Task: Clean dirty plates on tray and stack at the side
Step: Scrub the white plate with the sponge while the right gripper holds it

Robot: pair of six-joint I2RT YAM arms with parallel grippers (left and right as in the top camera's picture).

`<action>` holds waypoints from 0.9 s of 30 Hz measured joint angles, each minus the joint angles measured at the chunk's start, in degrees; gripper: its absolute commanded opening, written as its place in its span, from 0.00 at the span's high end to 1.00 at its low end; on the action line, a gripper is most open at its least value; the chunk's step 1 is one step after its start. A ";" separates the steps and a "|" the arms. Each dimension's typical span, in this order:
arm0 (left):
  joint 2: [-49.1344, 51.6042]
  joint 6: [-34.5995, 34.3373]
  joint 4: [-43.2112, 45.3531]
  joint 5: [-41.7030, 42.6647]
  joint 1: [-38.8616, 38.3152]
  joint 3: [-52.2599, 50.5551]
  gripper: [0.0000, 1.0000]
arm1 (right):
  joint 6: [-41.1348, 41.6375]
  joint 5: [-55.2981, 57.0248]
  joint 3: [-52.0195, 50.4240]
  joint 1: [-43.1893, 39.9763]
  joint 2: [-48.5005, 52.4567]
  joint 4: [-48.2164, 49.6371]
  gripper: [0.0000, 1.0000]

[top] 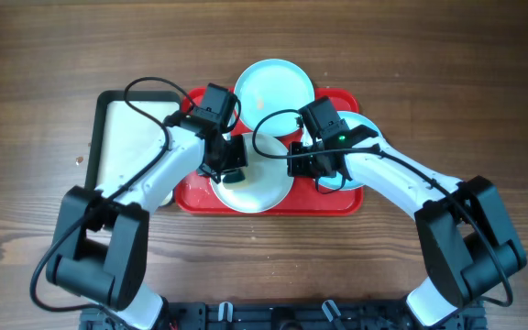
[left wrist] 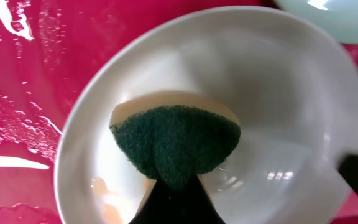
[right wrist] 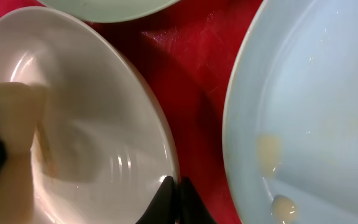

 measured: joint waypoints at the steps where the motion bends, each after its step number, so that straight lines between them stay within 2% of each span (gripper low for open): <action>1: 0.50 -0.50 0.00 -0.57 0.00 0.00 0.96 | 0.00 0.00 0.00 0.02 0.00 0.00 0.96; 14: 3.45 -3.52 -0.22 -2.84 -1.75 0.59 0.96 | 0.00 0.04 0.00 0.00 0.00 -0.04 0.95; 17: 3.80 -3.52 -0.26 -3.45 -2.21 0.79 0.96 | 0.17 0.04 0.00 0.09 0.00 -0.07 0.87; 19: 4.02 -3.52 -0.26 -3.48 -2.27 0.90 0.96 | 0.42 0.39 0.00 0.76 0.00 -0.04 0.87; 22: 4.28 -3.50 -0.31 -3.82 -2.27 0.98 0.96 | 0.55 2.75 0.00 2.27 0.00 -0.07 0.96; 27: 4.83 -3.50 -0.92 -4.68 -2.27 1.51 0.96 | 0.70 5.53 -0.02 3.82 0.00 0.20 0.96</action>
